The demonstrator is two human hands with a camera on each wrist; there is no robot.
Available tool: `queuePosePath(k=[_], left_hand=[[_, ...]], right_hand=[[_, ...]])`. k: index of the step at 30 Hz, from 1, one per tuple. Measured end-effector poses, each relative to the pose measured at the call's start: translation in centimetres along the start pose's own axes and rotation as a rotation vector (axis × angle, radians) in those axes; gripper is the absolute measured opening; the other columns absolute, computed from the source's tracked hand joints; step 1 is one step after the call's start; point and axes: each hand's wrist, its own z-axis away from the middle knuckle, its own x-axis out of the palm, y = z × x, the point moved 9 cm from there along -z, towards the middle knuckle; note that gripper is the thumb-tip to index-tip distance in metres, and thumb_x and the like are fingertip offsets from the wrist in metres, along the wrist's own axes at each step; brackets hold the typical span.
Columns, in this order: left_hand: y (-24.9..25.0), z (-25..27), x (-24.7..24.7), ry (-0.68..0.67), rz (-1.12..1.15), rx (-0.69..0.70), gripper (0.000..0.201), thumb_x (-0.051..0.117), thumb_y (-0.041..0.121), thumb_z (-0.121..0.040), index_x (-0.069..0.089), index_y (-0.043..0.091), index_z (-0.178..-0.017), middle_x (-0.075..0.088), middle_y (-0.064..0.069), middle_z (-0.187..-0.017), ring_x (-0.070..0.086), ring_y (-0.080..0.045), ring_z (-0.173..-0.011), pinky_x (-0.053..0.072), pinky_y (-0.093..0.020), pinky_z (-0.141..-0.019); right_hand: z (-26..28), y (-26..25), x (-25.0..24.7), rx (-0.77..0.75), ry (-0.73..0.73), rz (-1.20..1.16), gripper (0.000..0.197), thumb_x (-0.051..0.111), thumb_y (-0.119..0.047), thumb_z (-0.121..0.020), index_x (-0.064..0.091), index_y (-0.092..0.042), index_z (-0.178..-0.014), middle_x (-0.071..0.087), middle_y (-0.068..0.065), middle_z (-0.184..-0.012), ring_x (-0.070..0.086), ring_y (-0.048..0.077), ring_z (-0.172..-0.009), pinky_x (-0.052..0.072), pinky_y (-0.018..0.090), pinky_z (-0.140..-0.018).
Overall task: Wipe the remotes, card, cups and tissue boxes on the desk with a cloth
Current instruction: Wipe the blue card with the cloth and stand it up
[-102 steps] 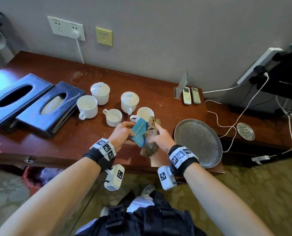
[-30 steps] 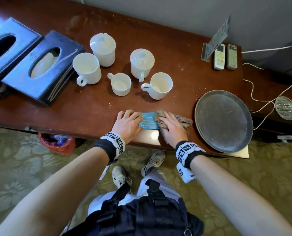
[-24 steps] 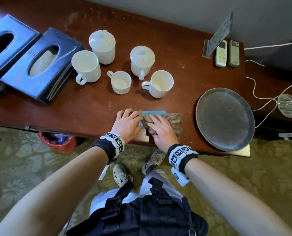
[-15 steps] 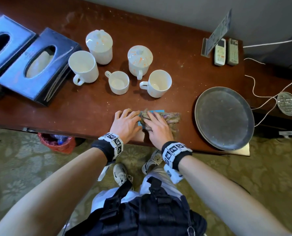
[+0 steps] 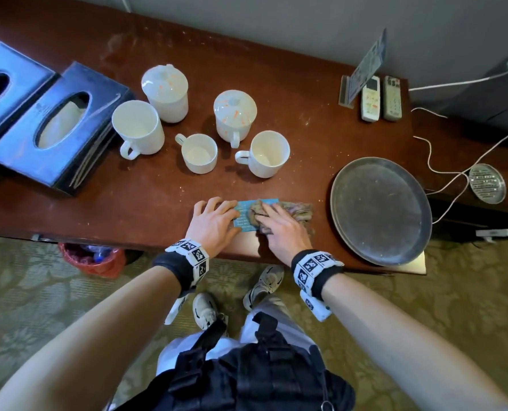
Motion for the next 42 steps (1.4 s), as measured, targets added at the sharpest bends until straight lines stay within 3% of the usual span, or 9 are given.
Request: queuePosePath(k=[4, 11, 13, 17, 23, 27, 36, 39, 42], left_hand=[[0.0, 0.1, 0.1, 0.002, 0.006, -0.018, 0.031, 0.079, 0.033, -0.080, 0.073, 0.016, -0.105, 0.065, 0.000, -0.127, 0.055, -0.032, -0.116, 0.040, -0.049, -0.093], [0.1, -0.1, 0.1, -0.035, -0.014, -0.015, 0.031, 0.077, 0.033, -0.081, 0.073, 0.014, -0.105, 0.065, -0.002, -0.128, 0.054, -0.033, -0.117, 0.039, -0.049, -0.093], [0.2, -0.1, 0.2, -0.060, -0.016, -0.028, 0.032, 0.073, 0.035, -0.085, 0.072, 0.015, -0.110, 0.062, -0.001, -0.132, 0.051, -0.032, -0.121, 0.035, -0.049, -0.096], [0.1, 0.0, 0.3, -0.062, -0.018, -0.032, 0.034, 0.070, 0.036, -0.088, 0.070, 0.015, -0.115, 0.060, 0.000, -0.136, 0.049, -0.032, -0.125, 0.033, -0.048, -0.098], [0.4, 0.0, 0.4, -0.100, -0.077, -0.024, 0.030, 0.076, 0.035, -0.082, 0.073, 0.016, -0.105, 0.064, -0.001, -0.129, 0.055, -0.031, -0.118, 0.041, -0.049, -0.093], [0.7, -0.3, 0.3, -0.164, -0.126, -0.033, 0.035, 0.061, 0.040, -0.093, 0.067, 0.019, -0.120, 0.053, 0.002, -0.143, 0.045, -0.027, -0.129, 0.031, -0.047, -0.102], [0.9, -2.6, 0.4, -0.396, -0.149, -0.060, 0.078, 0.065, 0.045, -0.087, 0.031, 0.012, -0.149, 0.025, -0.010, -0.155, 0.027, -0.029, -0.139, 0.029, -0.043, -0.111], [1.2, -3.6, -0.2, -0.402, -0.116, -0.104, 0.068, 0.073, 0.038, -0.083, 0.042, 0.013, -0.138, 0.037, -0.010, -0.145, 0.037, -0.028, -0.129, 0.036, -0.040, -0.105], [1.2, -4.4, -1.2, -0.428, 0.026, -0.213, 0.043, 0.069, 0.023, -0.088, 0.045, 0.015, -0.123, 0.055, -0.006, -0.120, 0.055, -0.024, -0.102, 0.046, -0.035, -0.081]], right_hand=[[-0.9, 3.3, -1.7, 0.285, 0.055, -0.044, 0.044, 0.048, -0.009, -0.097, 0.054, -0.023, -0.139, 0.032, -0.006, -0.158, 0.026, 0.020, -0.146, 0.029, 0.040, -0.113], [0.1, -1.0, 0.3, 0.013, -0.035, -0.042, 0.049, 0.050, 0.001, -0.089, 0.058, -0.014, -0.135, 0.038, 0.000, -0.155, 0.027, 0.021, -0.146, 0.025, 0.041, -0.119], [0.2, 1.2, -0.7, 0.099, -0.045, -0.020, 0.049, 0.047, -0.003, -0.093, 0.055, -0.020, -0.139, 0.034, -0.004, -0.157, 0.024, 0.019, -0.147, 0.022, 0.039, -0.117], [-0.9, 2.4, -2.0, 0.288, 0.071, -0.062, 0.041, 0.047, -0.008, -0.097, 0.057, -0.020, -0.136, 0.036, -0.004, -0.156, 0.028, 0.020, -0.144, 0.033, 0.041, -0.110], [0.9, -1.9, 0.5, -0.098, 0.029, -0.020, 0.047, 0.057, 0.008, -0.078, 0.069, -0.009, -0.120, 0.051, 0.006, -0.145, 0.042, 0.030, -0.138, 0.042, 0.049, -0.108], [0.9, 3.1, -1.3, 0.133, -0.008, 0.022, 0.047, 0.048, -0.004, -0.093, 0.059, -0.023, -0.135, 0.034, -0.005, -0.157, 0.025, 0.019, -0.147, 0.026, 0.041, -0.116], [1.1, 4.8, -3.6, 0.274, 0.144, -0.228, 0.040, 0.053, -0.010, -0.096, 0.061, -0.024, -0.132, 0.042, -0.002, -0.152, 0.036, 0.022, -0.142, 0.030, 0.039, -0.116], [1.4, 5.5, -4.6, 0.292, 0.155, -0.322, 0.035, 0.057, -0.014, -0.096, 0.065, -0.026, -0.128, 0.046, -0.003, -0.149, 0.044, 0.020, -0.136, 0.033, 0.036, -0.116], [1.5, 6.2, -6.1, 0.332, 0.153, -0.439, 0.030, 0.059, -0.019, -0.097, 0.067, -0.028, -0.124, 0.046, -0.004, -0.149, 0.048, 0.018, -0.131, 0.029, 0.020, -0.110]])
